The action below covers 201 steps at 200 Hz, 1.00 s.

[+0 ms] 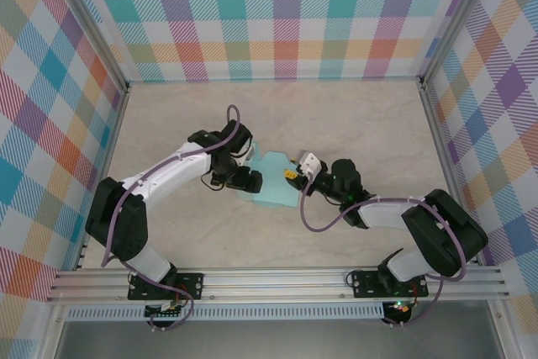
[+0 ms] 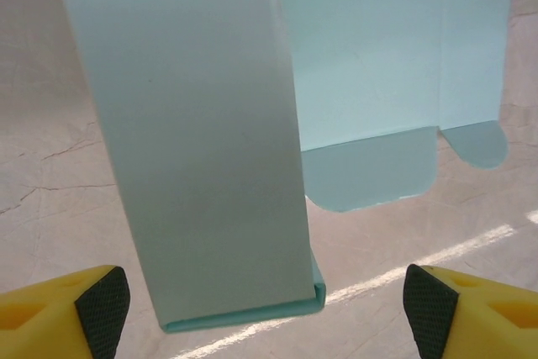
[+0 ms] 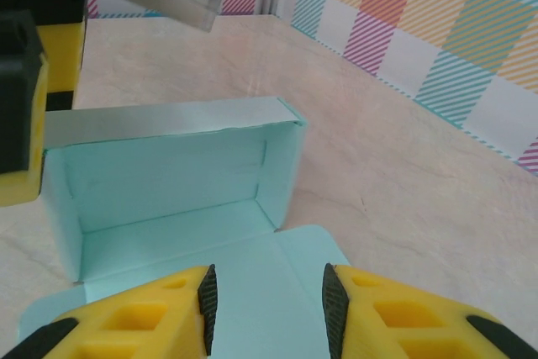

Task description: Fold the paper box

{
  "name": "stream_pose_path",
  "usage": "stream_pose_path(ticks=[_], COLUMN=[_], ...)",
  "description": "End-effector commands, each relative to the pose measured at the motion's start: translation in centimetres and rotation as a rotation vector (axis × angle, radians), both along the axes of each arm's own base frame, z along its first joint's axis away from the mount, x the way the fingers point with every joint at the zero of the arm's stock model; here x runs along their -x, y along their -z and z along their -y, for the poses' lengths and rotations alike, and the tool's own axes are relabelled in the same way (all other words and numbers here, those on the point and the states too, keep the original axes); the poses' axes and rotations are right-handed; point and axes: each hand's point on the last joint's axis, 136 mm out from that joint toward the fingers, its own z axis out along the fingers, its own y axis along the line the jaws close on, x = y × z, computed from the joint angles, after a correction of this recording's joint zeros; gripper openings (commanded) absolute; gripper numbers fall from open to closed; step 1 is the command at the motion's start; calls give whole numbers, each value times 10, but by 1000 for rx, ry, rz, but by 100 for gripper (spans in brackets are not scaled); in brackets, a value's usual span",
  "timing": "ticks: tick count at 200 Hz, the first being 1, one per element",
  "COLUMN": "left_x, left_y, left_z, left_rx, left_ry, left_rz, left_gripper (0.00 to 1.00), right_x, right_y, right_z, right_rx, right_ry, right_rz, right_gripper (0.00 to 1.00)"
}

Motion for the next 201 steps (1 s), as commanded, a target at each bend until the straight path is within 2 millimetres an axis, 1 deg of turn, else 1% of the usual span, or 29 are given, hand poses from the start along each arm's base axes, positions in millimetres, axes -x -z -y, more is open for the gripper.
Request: stream_pose_path(ticks=[1,32,68,80,95,117,164,181,201], left_x=[-3,-2,0,1,1,-1,-3,-5,-7], left_y=[9,14,29,32,35,37,45,46,45], left_z=[-11,-4,3,4,4,1,-4,-5,-6], left_rx=[-94,-120,-104,-102,-108,-134,-185,-191,-201], left_ry=[-52,-52,-79,-86,-83,-78,-74,-71,-66], left_rz=[9,19,-15,-24,-28,-24,-32,-27,-17], left_gripper=[84,81,73,69,59,54,53,50,49], right_x=[-6,-6,-6,-6,-7,-6,-4,-4,-4], right_y=[-28,-24,-21,-20,-20,-18,-15,-13,-12], right_z=[-2,-1,-2,-2,-2,-2,-3,-3,-2], right_rx=[-60,-61,-61,-61,-60,-58,-54,-54,-54], right_ry=[5,9,4,5,5,1,-8,-9,-8], right_rz=[64,56,44,42,41,34,23,16,10], right_gripper=[41,40,40,40,40,40,40,40,40])
